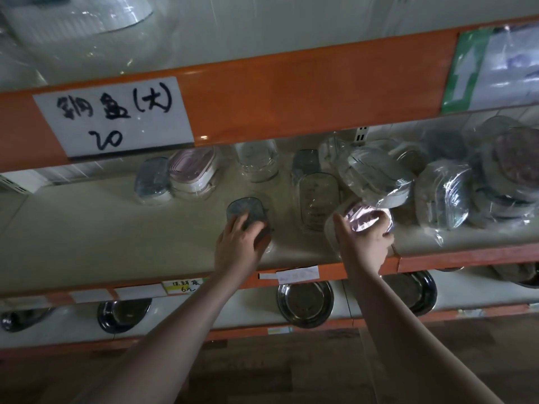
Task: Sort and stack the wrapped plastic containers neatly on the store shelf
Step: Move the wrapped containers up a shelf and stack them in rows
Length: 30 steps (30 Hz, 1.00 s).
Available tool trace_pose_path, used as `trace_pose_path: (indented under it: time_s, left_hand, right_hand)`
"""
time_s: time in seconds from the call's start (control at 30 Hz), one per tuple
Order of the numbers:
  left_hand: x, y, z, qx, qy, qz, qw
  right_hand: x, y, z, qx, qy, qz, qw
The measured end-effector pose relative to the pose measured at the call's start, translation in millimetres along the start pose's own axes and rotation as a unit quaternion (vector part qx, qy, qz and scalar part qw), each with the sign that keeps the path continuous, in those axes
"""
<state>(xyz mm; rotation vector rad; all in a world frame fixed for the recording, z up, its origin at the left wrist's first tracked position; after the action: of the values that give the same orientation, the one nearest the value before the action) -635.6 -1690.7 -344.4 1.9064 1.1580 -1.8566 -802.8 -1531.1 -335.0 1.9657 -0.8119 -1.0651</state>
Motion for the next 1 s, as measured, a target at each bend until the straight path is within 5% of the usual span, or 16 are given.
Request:
trace_pose_path:
  time_s: [0.4,0.6,1.0]
  left_hand:
    - [-11,-5,27,-0.155,-0.054,-0.096,0.982]
    - [-12,7,26,-0.155,-0.08,-0.141,0.975]
    - [-9,34,19,-0.241,-0.034,-0.169,0.955]
  right_hand:
    - [26,-7,-25,-0.037,0.051,0.026,0.998]
    - [27,-3,-18,-0.052,0.083,0.045,0.994]
    - [31,5,-8,-0.067,0.111,0.012,0.992]
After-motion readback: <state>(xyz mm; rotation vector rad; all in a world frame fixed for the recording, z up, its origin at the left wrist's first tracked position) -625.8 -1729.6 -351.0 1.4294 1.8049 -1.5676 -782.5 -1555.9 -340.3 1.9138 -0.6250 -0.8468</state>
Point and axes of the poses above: each hand's wrist, its own z-axis towards the middle knuckle, its own x-axis out of the palm, y = z × x, the point moved 5 cm from there along z, towards the middle knuckle, and after that the axes turned 13 degrees about y, right-handed, at the moved point
